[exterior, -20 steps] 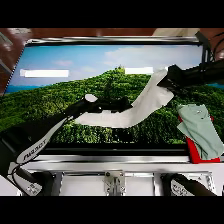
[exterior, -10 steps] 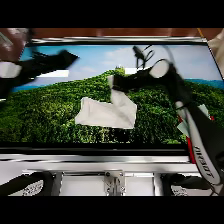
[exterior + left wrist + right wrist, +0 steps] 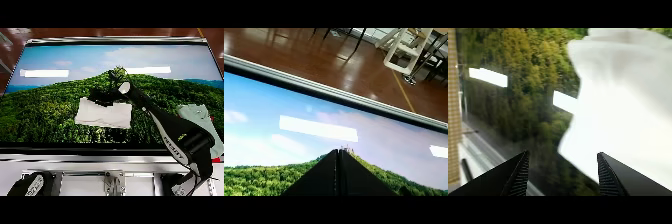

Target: Fold the shirts.

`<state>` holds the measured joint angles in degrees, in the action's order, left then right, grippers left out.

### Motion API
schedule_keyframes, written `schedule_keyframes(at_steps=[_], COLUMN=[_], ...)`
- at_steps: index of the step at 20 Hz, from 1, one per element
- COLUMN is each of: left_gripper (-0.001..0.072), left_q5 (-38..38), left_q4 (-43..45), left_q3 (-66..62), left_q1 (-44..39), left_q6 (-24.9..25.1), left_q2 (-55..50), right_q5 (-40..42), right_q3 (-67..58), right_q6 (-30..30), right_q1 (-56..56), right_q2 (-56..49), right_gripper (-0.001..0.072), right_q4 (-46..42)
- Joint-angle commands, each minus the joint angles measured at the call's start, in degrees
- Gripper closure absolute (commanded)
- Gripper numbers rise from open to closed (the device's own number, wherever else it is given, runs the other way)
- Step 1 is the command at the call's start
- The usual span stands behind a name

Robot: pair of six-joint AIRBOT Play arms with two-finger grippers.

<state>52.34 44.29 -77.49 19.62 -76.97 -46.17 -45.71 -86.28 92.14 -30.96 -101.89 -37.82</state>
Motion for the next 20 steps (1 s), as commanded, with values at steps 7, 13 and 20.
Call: schedule_keyframes(at_steps=[7,13,20], left_gripper=[0.0657,0.0658,0.0657], left_q5=[11.2,11.1,9.3], left_q4=[2.5,2.2,2.2], left_q3=[7.2,8.0,8.0], left_q1=[3.4,3.2,1.3], left_q6=[-0.3,-1.6,-5.2], left_q2=[1.1,1.2,1.2], right_q5=[-35.3,-16.8,-16.7], right_q3=[6.1,19.1,18.8], right_q6=[0.2,-7.5,-14.1], right_q1=[29.3,24.1,20.7], right_q2=[6.2,2.8,-0.8], right_gripper=[0.0012,0.0012,0.0648], right_q4=[-28.0,-9.8,3.0])
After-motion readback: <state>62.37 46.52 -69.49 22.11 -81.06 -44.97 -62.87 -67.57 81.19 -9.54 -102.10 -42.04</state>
